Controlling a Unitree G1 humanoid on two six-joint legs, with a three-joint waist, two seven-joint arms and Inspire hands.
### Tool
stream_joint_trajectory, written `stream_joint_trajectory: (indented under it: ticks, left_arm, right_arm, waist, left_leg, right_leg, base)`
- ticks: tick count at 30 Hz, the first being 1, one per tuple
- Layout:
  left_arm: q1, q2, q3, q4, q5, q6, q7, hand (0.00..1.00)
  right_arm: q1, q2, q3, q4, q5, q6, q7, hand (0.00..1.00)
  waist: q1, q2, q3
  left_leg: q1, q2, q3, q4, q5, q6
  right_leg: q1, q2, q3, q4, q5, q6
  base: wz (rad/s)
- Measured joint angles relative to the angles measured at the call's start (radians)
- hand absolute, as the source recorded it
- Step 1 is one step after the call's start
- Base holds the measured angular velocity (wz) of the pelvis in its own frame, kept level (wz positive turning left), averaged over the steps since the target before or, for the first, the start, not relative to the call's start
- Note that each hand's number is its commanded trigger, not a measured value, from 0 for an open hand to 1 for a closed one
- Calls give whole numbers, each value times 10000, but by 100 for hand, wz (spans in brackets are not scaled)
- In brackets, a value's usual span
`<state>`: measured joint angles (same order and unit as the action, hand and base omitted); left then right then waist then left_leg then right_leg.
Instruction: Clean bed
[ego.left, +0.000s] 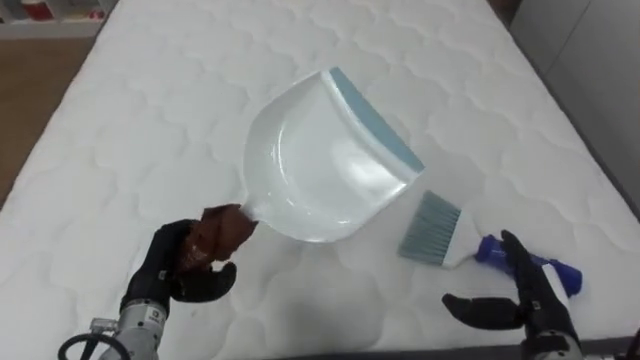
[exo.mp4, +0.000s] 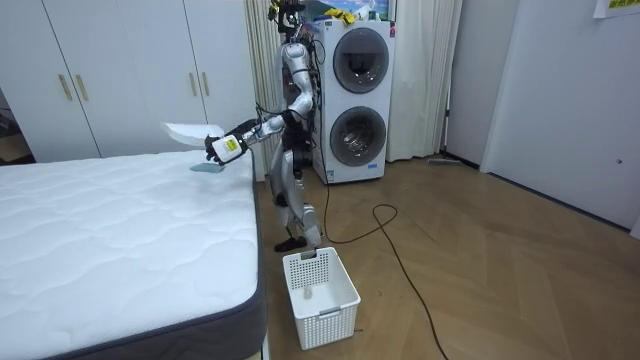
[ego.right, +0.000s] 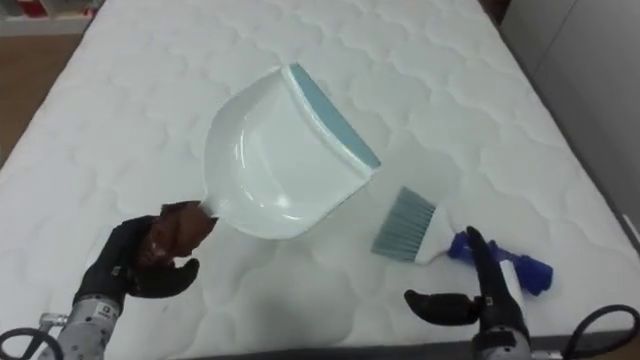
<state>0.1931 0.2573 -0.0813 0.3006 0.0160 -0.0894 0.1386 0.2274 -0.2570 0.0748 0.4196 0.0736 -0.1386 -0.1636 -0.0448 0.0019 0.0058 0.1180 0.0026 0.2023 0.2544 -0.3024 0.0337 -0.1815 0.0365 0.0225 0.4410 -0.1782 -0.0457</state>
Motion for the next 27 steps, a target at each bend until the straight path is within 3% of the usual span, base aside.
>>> stream_joint_trajectory:
  ticks: [2, 7, 13, 17, 27]
  left_arm:
    - [-2, 16, 9, 140, -560, -51, -30, 0]
    - [25, -3, 13, 346, -667, -59, -283, 0]
    - [15, -25, 112, 337, -685, -57, -397, 0]
    - [48, -23, 145, 789, -687, -55, -407, 0]
    - [402, -84, 552, 1448, -729, 21, -121, 0]
  right_arm:
    - [-40, 0, -10, 374, 103, -12, 9, 0]
    - [-59, 35, -10, 1258, 111, 31, 57, 0]
    - [-139, 129, -126, 1390, 178, 86, 64, 0]
    - [-262, 131, -214, 1938, 791, 91, 34, 0]
    - [-273, 149, -574, 1957, 907, 94, -196, 0]
  waist:
    - [-33, 28, 42]
    - [-20, 35, 66]
    - [18, 38, 4]
    - [241, 41, 9]
    - [230, 70, 13]
  left_leg:
    - [4, 8, -50, 0, -74, 3]
    - [-41, 14, -116, -35, -117, 11]
    - [-134, 186, -137, -130, -80, 11]
    - [194, 234, -91, -193, -71, 1]
    - [639, 487, -109, -572, -57, -23]
  right_leg:
    - [27, -8, 42, 50, -21, 27]
    - [53, 43, 47, -17, 11, 73]
    - [170, 176, -95, -613, 300, 43]
    - [529, 278, -171, -840, 312, 37]
    - [1174, 427, -246, -1581, 488, 15]
  base:
    - [0]
    - [2]
    - [1]
    - [-4]
    - [-1]
